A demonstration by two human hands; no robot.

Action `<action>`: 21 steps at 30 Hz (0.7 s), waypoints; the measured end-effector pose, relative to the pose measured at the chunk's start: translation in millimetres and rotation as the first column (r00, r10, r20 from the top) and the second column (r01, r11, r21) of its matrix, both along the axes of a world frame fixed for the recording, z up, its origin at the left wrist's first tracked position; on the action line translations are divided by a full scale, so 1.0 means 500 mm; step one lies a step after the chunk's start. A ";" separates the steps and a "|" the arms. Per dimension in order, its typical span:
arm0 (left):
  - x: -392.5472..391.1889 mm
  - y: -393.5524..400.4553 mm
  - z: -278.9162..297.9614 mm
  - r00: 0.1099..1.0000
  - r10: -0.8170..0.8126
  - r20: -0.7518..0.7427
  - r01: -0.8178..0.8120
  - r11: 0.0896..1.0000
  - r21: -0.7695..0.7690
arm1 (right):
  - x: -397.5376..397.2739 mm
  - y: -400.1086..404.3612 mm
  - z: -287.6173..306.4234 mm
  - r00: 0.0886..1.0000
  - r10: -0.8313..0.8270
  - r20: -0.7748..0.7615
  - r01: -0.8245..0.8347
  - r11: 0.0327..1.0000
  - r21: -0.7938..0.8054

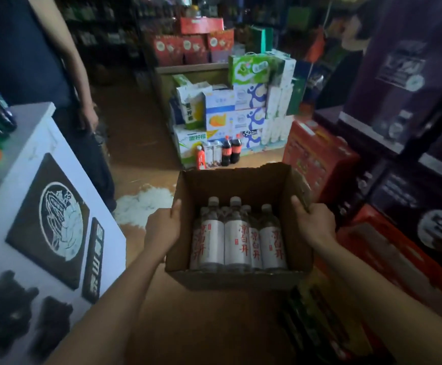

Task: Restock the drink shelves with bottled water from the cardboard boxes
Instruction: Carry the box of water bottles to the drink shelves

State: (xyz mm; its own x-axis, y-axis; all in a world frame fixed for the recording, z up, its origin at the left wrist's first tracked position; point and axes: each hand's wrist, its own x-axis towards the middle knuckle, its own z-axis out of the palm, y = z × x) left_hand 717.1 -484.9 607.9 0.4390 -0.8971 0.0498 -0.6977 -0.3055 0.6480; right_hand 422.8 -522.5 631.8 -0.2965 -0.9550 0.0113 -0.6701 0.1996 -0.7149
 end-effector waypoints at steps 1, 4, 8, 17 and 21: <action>0.018 -0.037 0.004 0.999 0.033 -0.001 -0.033 0.999 -0.004 | 0.020 -0.052 0.002 1.000 0.015 0.009 -0.015 1.000 -0.013; 0.072 -0.146 0.013 0.994 0.112 0.011 -0.112 0.994 -0.022 | 0.084 -0.206 0.008 0.994 0.105 0.001 -0.105 0.991 -0.084; 0.150 -0.304 0.045 0.977 0.203 0.063 -0.201 0.979 -0.041 | 0.169 -0.411 0.036 0.974 0.216 -0.064 -0.221 0.971 -0.095; 0.358 -0.621 0.107 0.918 0.392 0.064 -0.386 0.918 -0.093 | 0.419 -0.815 0.125 0.930 0.367 -0.022 -0.367 0.925 -0.102; 0.497 -0.794 0.093 0.906 0.417 0.073 -0.412 0.908 -0.076 | 0.555 -0.997 0.108 0.920 0.391 -0.012 -0.390 0.915 -0.106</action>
